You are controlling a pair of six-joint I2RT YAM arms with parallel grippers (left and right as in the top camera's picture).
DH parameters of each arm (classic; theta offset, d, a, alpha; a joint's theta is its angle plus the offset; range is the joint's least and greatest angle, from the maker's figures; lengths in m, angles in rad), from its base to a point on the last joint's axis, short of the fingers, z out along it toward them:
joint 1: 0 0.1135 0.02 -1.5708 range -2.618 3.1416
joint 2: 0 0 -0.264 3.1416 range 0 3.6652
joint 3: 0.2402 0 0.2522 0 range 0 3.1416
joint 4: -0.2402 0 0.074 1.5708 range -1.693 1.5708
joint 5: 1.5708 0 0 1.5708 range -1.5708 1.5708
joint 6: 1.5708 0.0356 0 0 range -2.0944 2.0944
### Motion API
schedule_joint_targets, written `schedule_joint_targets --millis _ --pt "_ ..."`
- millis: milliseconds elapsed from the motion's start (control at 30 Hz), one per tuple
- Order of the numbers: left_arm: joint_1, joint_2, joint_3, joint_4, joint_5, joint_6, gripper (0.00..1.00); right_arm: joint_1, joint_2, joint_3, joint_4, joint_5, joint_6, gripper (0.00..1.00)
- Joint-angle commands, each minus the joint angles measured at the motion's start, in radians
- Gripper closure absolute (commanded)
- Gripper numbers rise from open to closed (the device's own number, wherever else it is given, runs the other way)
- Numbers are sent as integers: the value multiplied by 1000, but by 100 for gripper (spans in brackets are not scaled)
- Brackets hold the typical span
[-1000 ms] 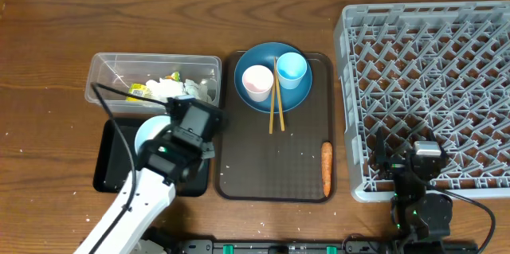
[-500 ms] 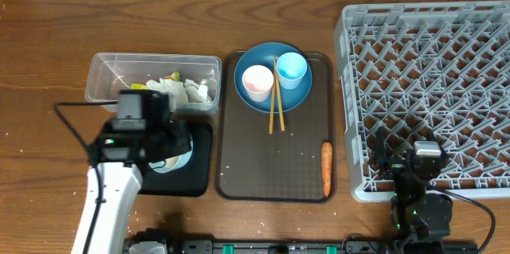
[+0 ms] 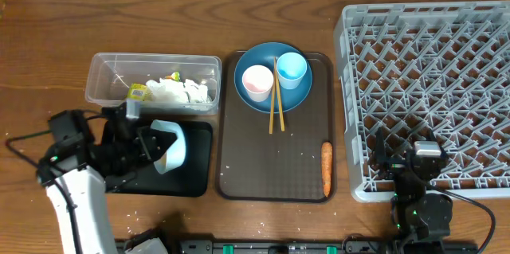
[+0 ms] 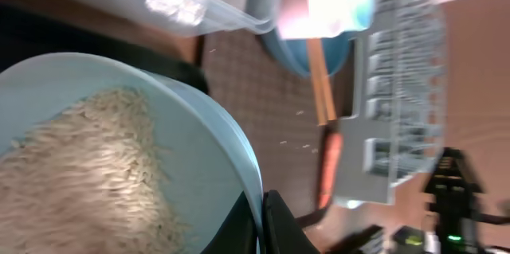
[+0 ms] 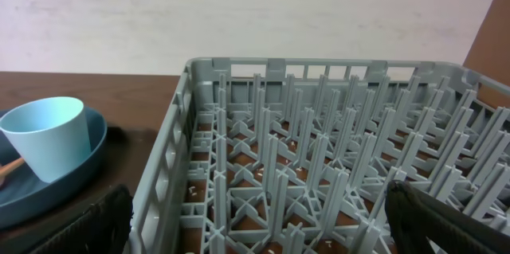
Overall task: Sort waste into correct bins and load items into the dishwasher rack
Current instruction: 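Lift the rice bowl and carry it left over the black tray, then tilt the bowl with the left gripper to pour rice onto the black tray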
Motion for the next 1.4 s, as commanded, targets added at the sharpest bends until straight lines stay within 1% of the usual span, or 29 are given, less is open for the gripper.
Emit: schedule_joint_targets --millis 0,133,333,700,933,1033,1167,1367 --pt "69 -7 -5 -18 172 95 94 -3 0 -1 -3 8 -5 1" --pt "109 -7 -5 -34 241 95 94 -3 0 -1 -3 8 -5 1" --pt "114 -4 -5 -37 376 93 94 -3 0 -1 -3 8 -4 1" --pt "138 65 -5 -36 424 90 94 -3 0 -1 -3 8 -5 1" --pt "167 156 -5 -40 583 88 94 -3 0 -1 -3 8 -5 1" --pt "168 183 -5 -41 583 36 94 -3 0 -1 -3 8 -5 1" --pt "168 196 -5 -47 583 37 94 -3 0 -1 -3 8 -5 1" --pt "168 196 -5 -111 583 38 94 -3 0 -1 -3 8 -5 1"
